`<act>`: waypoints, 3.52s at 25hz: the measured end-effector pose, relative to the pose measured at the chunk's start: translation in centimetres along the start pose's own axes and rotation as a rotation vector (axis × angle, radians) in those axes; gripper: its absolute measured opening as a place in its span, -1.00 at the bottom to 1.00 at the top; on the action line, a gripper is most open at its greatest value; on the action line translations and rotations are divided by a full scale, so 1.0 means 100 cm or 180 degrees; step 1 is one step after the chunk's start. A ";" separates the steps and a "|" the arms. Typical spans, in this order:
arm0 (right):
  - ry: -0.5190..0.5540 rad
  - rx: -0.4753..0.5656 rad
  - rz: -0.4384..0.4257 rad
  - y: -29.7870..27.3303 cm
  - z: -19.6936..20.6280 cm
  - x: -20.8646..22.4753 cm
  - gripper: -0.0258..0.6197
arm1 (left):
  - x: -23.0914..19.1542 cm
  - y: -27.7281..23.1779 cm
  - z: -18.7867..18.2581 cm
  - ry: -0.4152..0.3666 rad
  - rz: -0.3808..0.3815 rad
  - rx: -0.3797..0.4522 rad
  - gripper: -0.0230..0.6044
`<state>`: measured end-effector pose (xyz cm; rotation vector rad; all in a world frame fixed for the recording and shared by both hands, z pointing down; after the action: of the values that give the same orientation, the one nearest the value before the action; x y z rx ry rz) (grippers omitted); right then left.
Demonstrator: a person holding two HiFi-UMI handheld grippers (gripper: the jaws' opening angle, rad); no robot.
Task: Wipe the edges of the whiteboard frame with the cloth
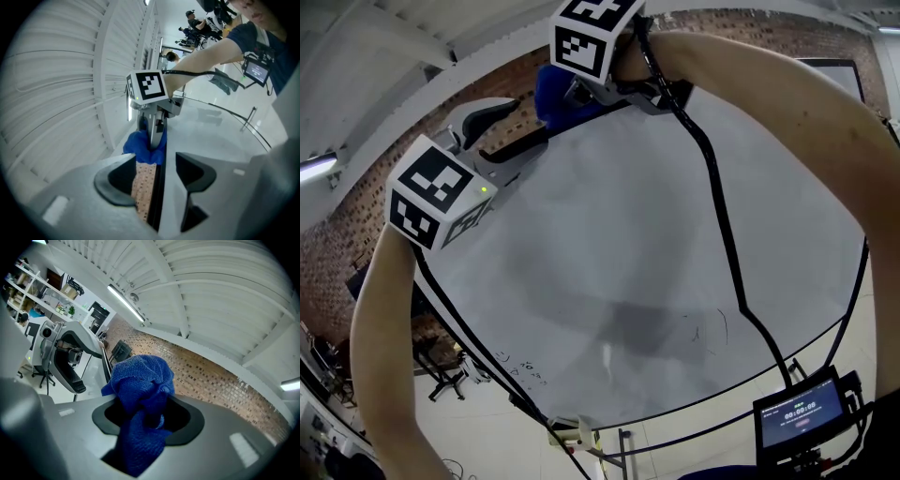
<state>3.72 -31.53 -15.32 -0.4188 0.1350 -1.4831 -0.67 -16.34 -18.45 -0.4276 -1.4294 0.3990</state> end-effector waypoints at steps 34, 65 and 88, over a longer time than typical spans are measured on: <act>-0.0243 0.0143 0.0343 -0.007 0.002 0.030 -0.32 | 0.000 -0.027 -0.005 -0.0203 -0.0116 -0.0679 -0.04; -0.0292 0.0318 0.0447 -0.003 -0.001 0.033 -0.32 | -0.011 -0.039 -0.021 -0.0413 0.0009 -0.0758 -0.02; -0.0177 0.0236 0.0633 -0.010 0.002 0.044 -0.32 | 0.017 -0.022 -0.004 -0.0163 -0.0200 -0.0578 0.02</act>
<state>3.26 -35.80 -14.04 -0.3753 0.0747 -1.2758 -0.09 -17.38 -15.87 -0.5205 -1.5312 0.2315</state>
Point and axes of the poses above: the fingertips, and each gripper's own axes: y backward along the fingers, x to its right, z out of its underside, the point moved 8 cm from there along y, backward along the fingers, and after that the axes turned 13 degrees about -y, right-handed, at the moved point
